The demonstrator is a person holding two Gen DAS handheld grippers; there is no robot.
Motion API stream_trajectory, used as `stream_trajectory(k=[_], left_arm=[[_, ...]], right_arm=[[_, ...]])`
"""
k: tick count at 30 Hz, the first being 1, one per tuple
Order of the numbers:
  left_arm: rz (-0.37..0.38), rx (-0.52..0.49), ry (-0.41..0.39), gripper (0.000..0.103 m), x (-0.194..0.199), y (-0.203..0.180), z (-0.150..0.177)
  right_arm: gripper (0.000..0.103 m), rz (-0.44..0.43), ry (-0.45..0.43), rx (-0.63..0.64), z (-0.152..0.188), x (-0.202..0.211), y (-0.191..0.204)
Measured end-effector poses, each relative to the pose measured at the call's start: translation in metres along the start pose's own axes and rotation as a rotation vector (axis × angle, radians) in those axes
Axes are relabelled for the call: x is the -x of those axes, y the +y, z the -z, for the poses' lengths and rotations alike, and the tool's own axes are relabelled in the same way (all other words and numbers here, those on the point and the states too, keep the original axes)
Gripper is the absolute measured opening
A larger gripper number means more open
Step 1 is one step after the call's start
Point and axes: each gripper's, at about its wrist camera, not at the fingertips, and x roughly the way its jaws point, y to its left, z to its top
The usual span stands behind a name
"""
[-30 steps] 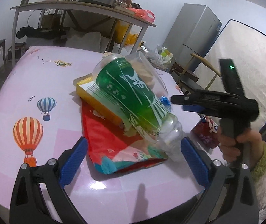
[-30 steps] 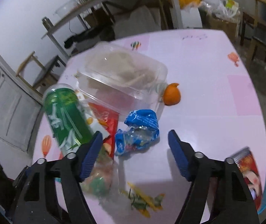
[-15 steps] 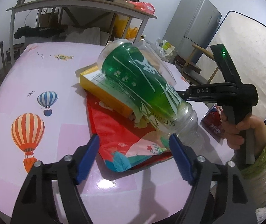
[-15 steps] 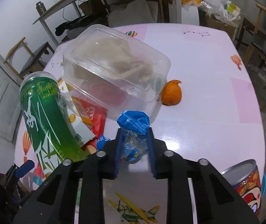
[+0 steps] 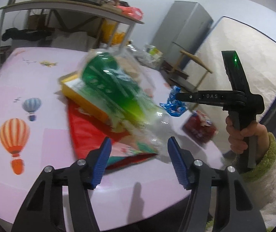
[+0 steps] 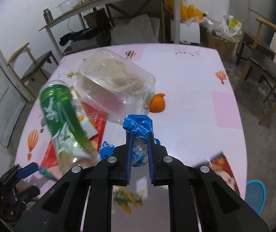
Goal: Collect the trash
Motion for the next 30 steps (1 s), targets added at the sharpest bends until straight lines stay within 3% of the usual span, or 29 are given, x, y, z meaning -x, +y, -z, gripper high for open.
stream_trajectory(k=[3, 9, 13, 20, 24, 30], left_arm=[[0.067, -0.040, 0.009, 0.058, -0.001, -0.019, 0.003], [0.155, -0.146, 0.098, 0.058, -0.017, -0.058, 0.018], [0.152, -0.236, 0.186, 0.058, -0.040, -0.082, 0.030], [0.082, -0.354, 0.261, 0.058, -0.074, -0.111, 0.043], [0.016, -0.416, 0.271, 0.049, -0.087, -0.120, 0.050], [0.010, -0.399, 0.283, 0.037, -0.098, -0.118, 0.048]], right_arm=[[0.013, -0.023, -0.001, 0.025, 0.013, 0.017, -0.002], [0.013, -0.083, 0.121, 0.083, 0.061, 0.023, 0.003], [0.013, -0.116, 0.210, 0.041, 0.090, 0.004, -0.003], [0.013, -0.237, 0.233, -0.085, 0.093, -0.003, -0.020], [0.013, -0.308, 0.253, -0.154, 0.092, -0.007, -0.030], [0.013, -0.408, 0.282, -0.233, 0.097, -0.012, -0.035]])
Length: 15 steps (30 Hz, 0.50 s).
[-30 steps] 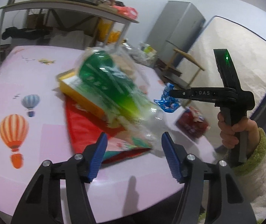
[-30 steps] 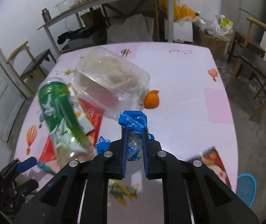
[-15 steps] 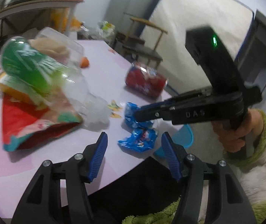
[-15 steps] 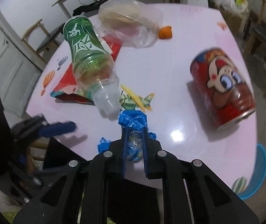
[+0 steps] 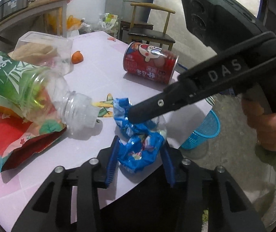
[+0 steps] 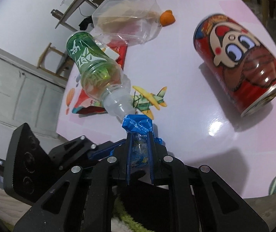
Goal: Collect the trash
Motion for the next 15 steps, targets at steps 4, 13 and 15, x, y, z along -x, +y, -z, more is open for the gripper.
stream_trajectory(k=[4, 13, 15], left_arm=[[0.021, 0.024, -0.003, 0.032, -0.002, 0.004, -0.001], [0.018, 0.017, -0.031, 0.024, 0.009, 0.000, 0.003], [0.018, 0.022, -0.032, 0.023, 0.007, 0.002, 0.002]], right_arm=[[0.014, -0.023, 0.004, -0.012, 0.001, 0.000, -0.001], [0.040, 0.018, -0.022, 0.063, 0.005, 0.015, 0.011], [0.044, 0.037, -0.046, 0.084, 0.006, 0.022, 0.014]])
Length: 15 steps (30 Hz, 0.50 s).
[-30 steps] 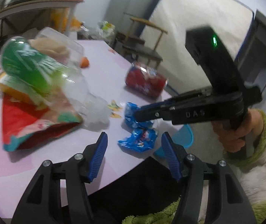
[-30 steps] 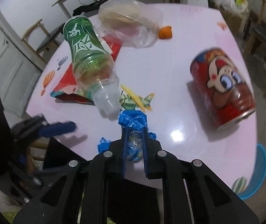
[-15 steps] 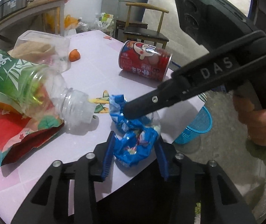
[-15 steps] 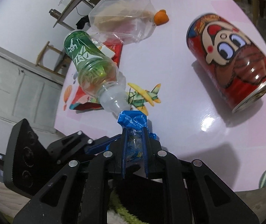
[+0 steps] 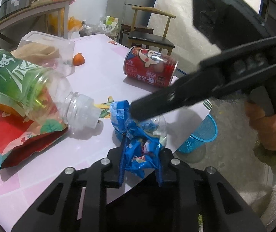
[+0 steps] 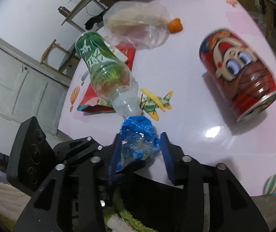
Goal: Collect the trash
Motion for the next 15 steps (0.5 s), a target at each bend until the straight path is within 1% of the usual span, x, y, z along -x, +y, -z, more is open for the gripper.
stream_trajectory(k=[3, 9, 12, 14, 15], left_arm=[[0.005, 0.016, -0.005, 0.022, 0.002, 0.004, 0.001], [0.028, 0.060, -0.021, 0.020, 0.008, 0.012, 0.004], [0.031, 0.081, -0.030, 0.020, 0.013, 0.016, 0.006], [0.033, 0.092, -0.042, 0.019, 0.018, 0.018, 0.008], [0.034, 0.098, -0.049, 0.019, 0.020, 0.019, 0.009]], right_arm=[[0.052, 0.019, -0.039, 0.023, -0.002, 0.012, 0.002], [0.060, 0.063, -0.133, 0.074, -0.017, 0.039, 0.007], [0.061, 0.092, -0.158, 0.125, -0.035, 0.044, 0.016], [0.065, 0.112, -0.176, 0.181, -0.052, 0.046, 0.028], [0.070, 0.123, -0.185, 0.206, -0.060, 0.045, 0.034]])
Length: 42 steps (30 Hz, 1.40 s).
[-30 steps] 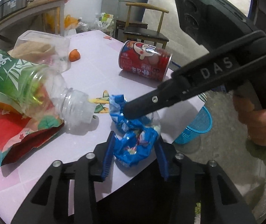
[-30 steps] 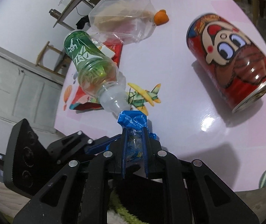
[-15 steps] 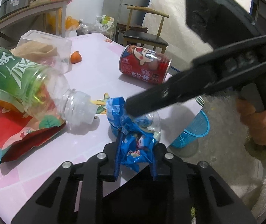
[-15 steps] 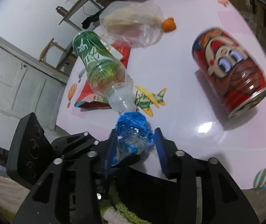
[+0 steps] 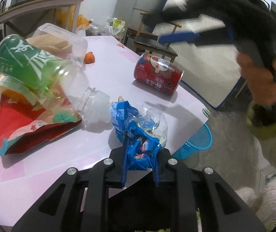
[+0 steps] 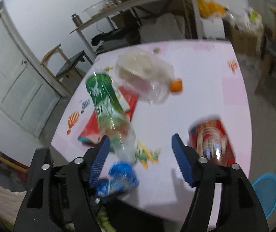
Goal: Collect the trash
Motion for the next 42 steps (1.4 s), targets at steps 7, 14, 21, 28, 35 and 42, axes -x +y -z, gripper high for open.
stream_trajectory(k=[7, 14, 21, 28, 35, 42], left_arm=[[0.011, 0.038, -0.022, 0.019, 0.011, 0.011, 0.006], [0.029, 0.059, -0.029, 0.019, 0.013, 0.016, 0.007], [0.044, 0.064, -0.028, 0.019, 0.013, 0.018, 0.009], [0.064, 0.068, -0.028, 0.019, 0.011, 0.019, 0.009], [0.063, 0.064, -0.029, 0.019, 0.011, 0.019, 0.010], [0.049, 0.047, -0.030, 0.019, 0.011, 0.014, 0.009]], right_arm=[[0.092, 0.087, -0.038, 0.277, -0.075, -0.029, 0.031], [0.096, 0.165, 0.040, 0.725, -0.113, -0.101, 0.061], [0.096, 0.151, 0.207, 0.775, -0.134, -0.172, 0.042], [0.096, 0.133, 0.279, 0.760, -0.130, -0.197, 0.033], [0.086, 0.118, 0.230, 0.744, -0.125, -0.181, 0.035], [0.085, 0.122, 0.133, 0.712, -0.128, -0.146, 0.035]])
